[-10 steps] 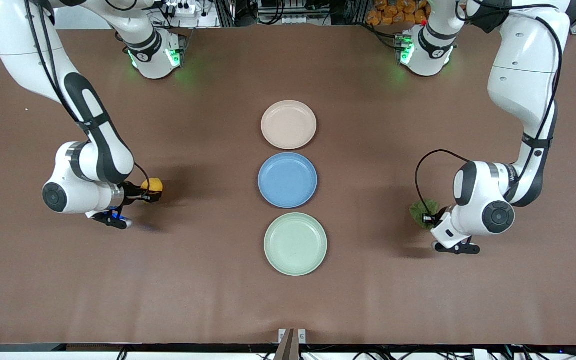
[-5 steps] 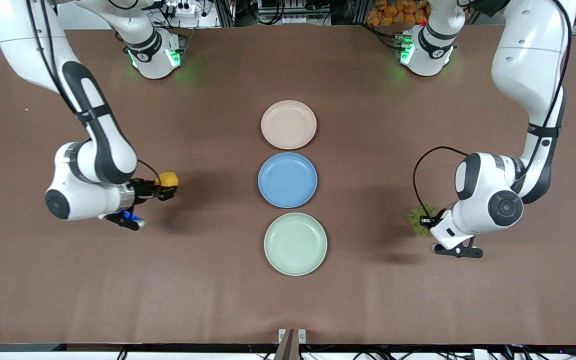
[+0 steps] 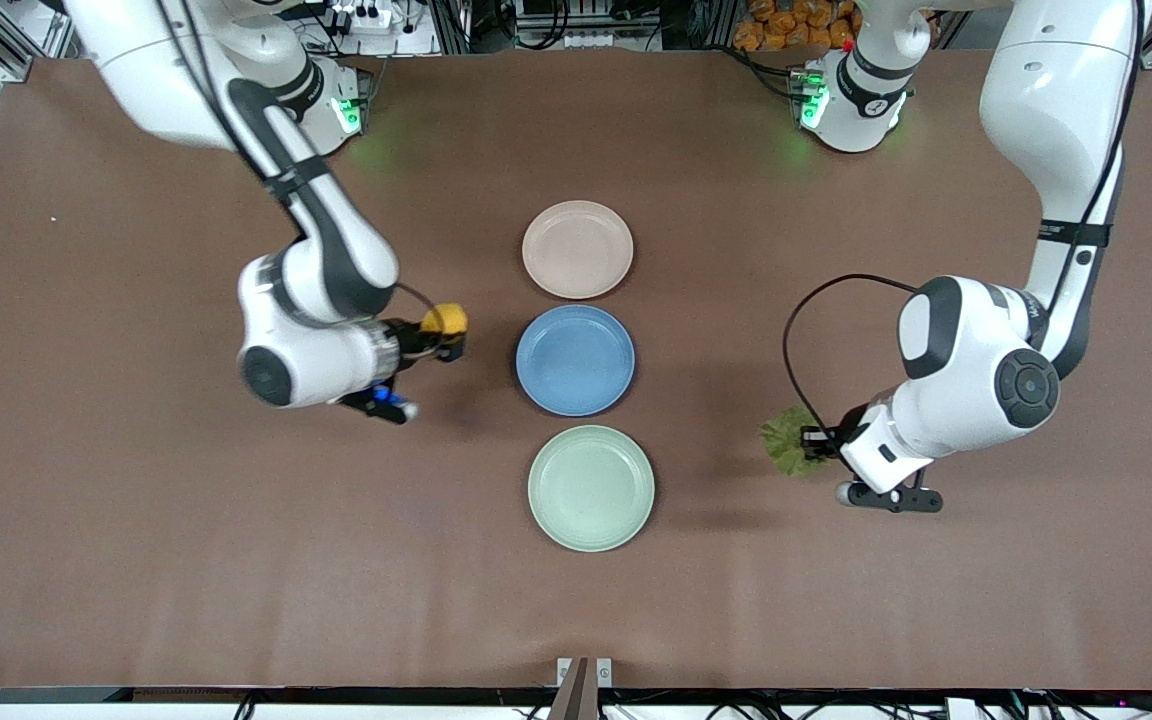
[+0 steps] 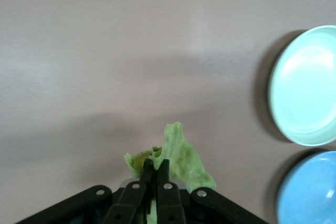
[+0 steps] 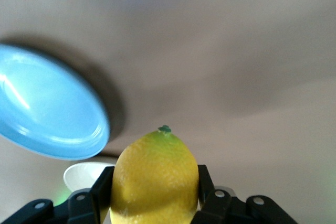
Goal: Place lemon and lettuce in plates
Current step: 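Carry the lemon toward the pink plate while the left gripper carries lettuce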
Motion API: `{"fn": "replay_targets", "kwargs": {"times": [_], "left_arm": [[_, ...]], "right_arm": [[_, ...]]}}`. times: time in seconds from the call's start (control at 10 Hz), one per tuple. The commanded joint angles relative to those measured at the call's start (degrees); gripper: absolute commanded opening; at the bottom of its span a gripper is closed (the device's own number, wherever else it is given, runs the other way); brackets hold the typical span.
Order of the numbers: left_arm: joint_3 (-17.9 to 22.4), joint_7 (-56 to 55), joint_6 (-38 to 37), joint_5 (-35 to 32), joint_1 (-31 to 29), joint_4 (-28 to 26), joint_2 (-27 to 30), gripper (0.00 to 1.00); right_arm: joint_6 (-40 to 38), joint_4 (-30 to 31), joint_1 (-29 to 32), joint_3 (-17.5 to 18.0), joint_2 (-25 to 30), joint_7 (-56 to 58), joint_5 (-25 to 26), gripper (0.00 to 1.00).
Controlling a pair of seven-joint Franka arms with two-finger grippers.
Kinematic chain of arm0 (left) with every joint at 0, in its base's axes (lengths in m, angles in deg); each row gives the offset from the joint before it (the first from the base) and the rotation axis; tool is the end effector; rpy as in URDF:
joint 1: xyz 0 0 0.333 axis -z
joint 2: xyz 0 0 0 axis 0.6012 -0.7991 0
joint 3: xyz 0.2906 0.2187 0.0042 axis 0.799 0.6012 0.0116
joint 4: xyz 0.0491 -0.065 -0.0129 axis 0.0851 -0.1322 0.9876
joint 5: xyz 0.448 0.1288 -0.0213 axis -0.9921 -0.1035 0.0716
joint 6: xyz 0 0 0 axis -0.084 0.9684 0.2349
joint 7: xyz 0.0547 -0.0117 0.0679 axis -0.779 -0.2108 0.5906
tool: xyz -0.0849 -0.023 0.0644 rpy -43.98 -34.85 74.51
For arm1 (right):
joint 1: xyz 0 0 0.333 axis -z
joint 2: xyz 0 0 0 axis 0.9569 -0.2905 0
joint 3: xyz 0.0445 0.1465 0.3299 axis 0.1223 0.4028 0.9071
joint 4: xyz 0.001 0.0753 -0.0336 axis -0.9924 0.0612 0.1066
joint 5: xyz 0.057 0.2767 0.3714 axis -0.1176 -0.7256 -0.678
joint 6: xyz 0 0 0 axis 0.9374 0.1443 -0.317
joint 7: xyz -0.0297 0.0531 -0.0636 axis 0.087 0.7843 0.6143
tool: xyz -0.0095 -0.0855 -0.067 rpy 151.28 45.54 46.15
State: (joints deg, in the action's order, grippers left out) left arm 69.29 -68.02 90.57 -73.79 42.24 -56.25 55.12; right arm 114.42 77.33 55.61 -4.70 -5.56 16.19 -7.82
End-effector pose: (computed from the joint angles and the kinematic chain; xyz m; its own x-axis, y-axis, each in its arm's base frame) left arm 0.7691 -0.2157 0.3188 0.9987 -0.0514 -0.0056 -0.0480 -0.9617 0.2700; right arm 0.6158 0.3454 0.2477 0.8038 -0.2306 -0.5484 -0.3511 -0.9280 -0.1244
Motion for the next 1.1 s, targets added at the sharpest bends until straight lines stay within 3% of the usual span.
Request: {"fn": "replay_targets", "kwargs": {"times": [0.0, 0.2, 0.4, 0.7, 0.9, 1.0], "left_arm": [[-0.09, -7.93, 2.35, 1.47, 4.45, 2.96, -2.17, 0.00], [-0.09, -14.70, 8.22, 1.48, 8.31, 3.14, -3.83, 0.00], [0.08, -19.21, 16.56, 1.47, 12.01, 3.57, -6.38, 0.00], [0.26, -20.27, 29.49, 1.56, 15.62, 3.66, -11.12, 0.00], [0.34, -21.67, 31.89, 1.74, 17.64, 5.50, -13.59, 0.00], [0.43, -25.25, 34.33, 1.65, 18.61, 6.73, -15.17, 0.00]], "right_arm": [[0.53, 0.74, -5.24, 0.31, 0.66, -4.60, -1.51, 0.00], [4.11, 1.09, -11.21, 0.23, 0.40, -9.23, -4.58, 0.00], [7.30, 1.18, -17.46, 0.14, -0.91, -15.31, -4.50, 0.00], [8.88, 3.90, -18.89, 0.14, -1.18, -15.59, -4.41, 0.00], [9.94, 3.99, -19.06, 0.14, -1.63, -16.47, -4.50, 0.00], [9.77, 3.99, -18.80, 0.14, -1.71, -17.08, -4.59, 0.10]]}}
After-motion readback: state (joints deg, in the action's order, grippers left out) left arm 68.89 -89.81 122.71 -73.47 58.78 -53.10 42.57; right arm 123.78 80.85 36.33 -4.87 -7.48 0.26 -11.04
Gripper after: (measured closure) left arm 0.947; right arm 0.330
